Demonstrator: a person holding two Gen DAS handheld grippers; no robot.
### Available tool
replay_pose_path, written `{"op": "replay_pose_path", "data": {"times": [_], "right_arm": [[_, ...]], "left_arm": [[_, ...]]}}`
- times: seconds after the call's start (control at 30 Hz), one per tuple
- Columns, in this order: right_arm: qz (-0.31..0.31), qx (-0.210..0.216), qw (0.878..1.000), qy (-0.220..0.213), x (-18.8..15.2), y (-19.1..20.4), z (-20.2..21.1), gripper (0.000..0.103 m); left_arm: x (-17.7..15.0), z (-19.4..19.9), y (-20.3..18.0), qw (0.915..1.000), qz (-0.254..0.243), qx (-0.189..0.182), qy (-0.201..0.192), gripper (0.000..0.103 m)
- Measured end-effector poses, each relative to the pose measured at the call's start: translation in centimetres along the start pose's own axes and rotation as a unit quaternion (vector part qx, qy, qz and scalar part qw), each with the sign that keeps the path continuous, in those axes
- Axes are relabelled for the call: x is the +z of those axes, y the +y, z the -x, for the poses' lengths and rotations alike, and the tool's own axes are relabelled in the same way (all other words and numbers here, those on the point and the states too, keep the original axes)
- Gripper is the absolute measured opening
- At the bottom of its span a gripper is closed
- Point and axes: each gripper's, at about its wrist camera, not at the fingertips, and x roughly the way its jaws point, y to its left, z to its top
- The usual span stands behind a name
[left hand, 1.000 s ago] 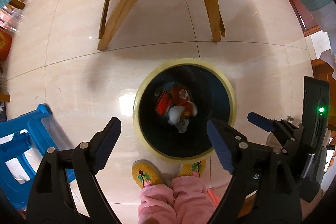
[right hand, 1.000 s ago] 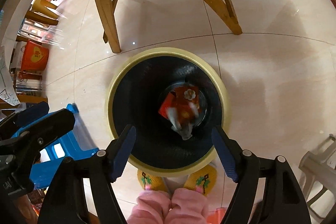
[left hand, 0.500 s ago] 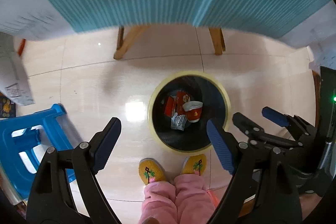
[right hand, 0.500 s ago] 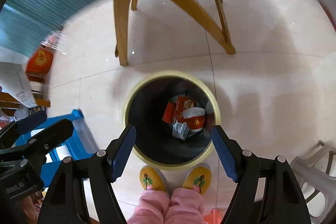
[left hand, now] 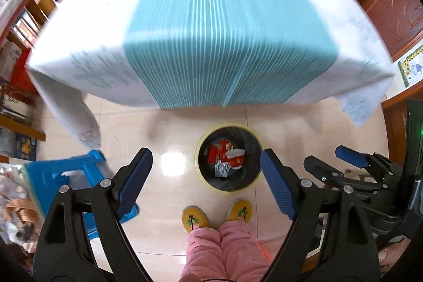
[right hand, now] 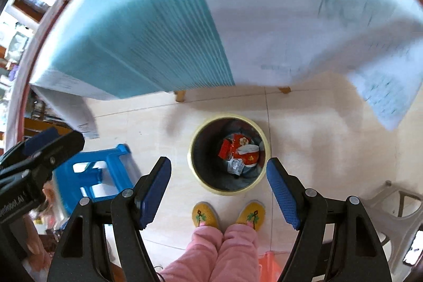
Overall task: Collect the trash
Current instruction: 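Raise both open grippers back toward the table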
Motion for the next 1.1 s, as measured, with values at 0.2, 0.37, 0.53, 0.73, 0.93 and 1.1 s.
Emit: {"op": "replay_pose_path", "data": {"times": [0.2, 0.37, 0.53, 0.73, 0.93, 1.1], "right_arm": [[0.039, 0.015, 0.998, -0.042, 1.4, 2.2, 8.1, 0.076], [0.058, 0.038, 0.994, -0.089, 2.9, 3.1, 14.6, 0.076], [0.084, 0.056, 0.986, -0.131, 4.4, 4.5, 19.8, 0.076], [0.106, 0.068, 0.979, -0.162, 6.9, 5.9, 24.1, 0.076], [0.12, 0.06, 0.972, -0.19, 11.1, 7.1, 26.5, 0.076], [0.123, 0.054, 0.97, -0.203, 15.1, 8.8, 26.5, 0.076]], "left_arm": [[1.7, 8.3, 0.7, 0.9991, 0.009, 0.011, -0.04, 0.082], [3.1, 13.8, 1.2, 0.9965, 0.018, 0.027, -0.077, 0.082], [5.0, 19.5, 1.1, 0.9912, 0.034, 0.041, -0.121, 0.082], [7.3, 24.4, 0.9, 0.9842, 0.058, 0.035, -0.164, 0.082], [9.7, 27.2, 0.8, 0.9781, 0.06, 0.053, -0.192, 0.082], [12.8, 26.6, 2.4, 0.9781, 0.06, 0.05, -0.193, 0.082]]}}
